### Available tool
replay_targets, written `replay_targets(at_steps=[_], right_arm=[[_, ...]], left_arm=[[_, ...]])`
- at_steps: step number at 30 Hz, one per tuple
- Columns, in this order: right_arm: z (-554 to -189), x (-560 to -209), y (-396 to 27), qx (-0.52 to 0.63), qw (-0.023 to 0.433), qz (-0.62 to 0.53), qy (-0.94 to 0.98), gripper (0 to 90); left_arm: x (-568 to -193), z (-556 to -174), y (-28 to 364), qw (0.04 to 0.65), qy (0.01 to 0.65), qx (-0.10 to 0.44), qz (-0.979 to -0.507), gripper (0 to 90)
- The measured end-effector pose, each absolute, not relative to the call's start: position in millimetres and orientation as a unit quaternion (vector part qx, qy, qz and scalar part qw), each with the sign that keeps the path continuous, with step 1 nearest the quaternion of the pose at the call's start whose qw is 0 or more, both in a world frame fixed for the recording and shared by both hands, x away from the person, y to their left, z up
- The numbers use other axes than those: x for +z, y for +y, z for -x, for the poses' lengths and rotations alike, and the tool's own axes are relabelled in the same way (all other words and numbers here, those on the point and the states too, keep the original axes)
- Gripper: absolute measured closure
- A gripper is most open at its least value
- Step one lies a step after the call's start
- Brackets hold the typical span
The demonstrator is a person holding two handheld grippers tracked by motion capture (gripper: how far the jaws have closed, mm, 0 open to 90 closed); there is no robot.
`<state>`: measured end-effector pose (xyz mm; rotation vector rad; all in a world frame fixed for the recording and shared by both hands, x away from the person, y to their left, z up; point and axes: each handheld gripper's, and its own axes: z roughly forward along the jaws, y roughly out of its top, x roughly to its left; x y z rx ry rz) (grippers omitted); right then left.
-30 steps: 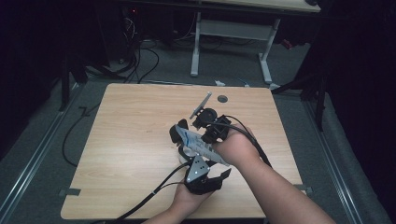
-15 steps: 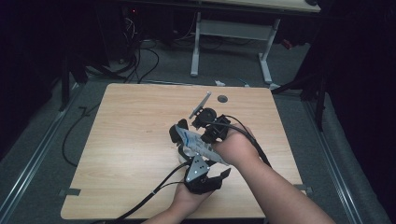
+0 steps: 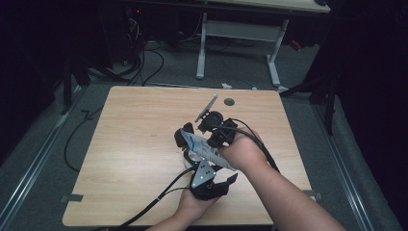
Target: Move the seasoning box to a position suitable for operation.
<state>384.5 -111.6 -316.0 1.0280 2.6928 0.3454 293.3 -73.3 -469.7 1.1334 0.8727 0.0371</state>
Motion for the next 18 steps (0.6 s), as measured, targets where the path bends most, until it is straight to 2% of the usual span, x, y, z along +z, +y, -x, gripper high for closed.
replay_targets(at_steps=[18], right_arm=[[-384.0, -316.4, -112.8, 0.122, 0.117, -0.352, 0.921, 89.9]], left_arm=[[-470.1, -292.8, -73.2, 0.755, 0.397, 0.021, -0.522, 44.3]])
